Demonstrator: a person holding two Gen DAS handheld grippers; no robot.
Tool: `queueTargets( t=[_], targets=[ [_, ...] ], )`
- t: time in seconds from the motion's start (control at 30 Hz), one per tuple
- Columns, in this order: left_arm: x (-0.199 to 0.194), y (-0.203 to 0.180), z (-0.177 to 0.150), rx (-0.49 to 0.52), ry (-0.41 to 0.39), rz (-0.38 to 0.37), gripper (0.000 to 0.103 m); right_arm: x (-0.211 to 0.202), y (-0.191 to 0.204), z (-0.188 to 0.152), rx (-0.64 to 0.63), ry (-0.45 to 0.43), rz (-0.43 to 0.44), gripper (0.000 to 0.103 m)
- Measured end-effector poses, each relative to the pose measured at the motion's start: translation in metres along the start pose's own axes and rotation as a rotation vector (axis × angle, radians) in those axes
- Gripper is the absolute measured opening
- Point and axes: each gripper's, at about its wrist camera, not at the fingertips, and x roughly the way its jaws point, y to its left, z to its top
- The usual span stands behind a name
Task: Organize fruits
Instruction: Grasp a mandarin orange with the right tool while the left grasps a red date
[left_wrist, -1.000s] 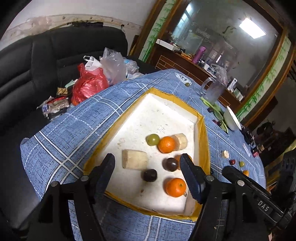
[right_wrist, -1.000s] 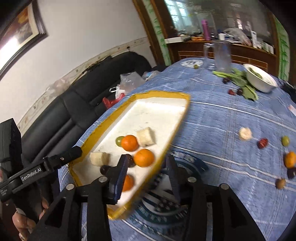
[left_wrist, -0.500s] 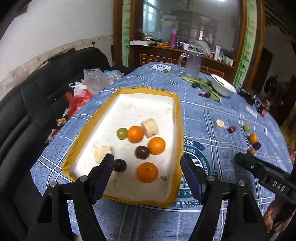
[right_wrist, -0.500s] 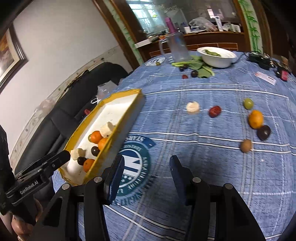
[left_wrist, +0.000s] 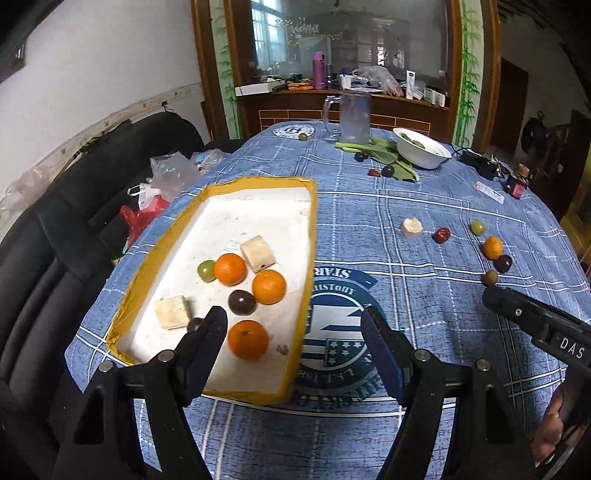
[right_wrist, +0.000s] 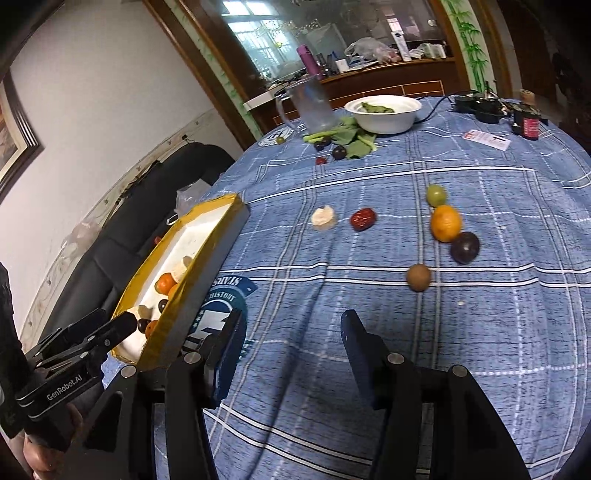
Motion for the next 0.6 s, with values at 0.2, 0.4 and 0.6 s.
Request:
queueTargets(
  t=[0.2,0.4,0.6],
  targets=[
    [0.003,-0.007,0.0,0.015,0.018,-0.021,0.074,-0.008,-0.015,0.001,0.006,-0.01,-0.022,0.058],
    [0.009,-0.002,0.002,-0.025,0.023,-0.047,0.075,-0.033,-0.049,0.014,0.021,-0.062,-0.132,0.062],
    [0.023,-0.009,0.006,-0.038,0.039,-0.104,0.075,-0.039,-0.086,0.034,0.052,-0.076,-0.249,0.063]
  ],
)
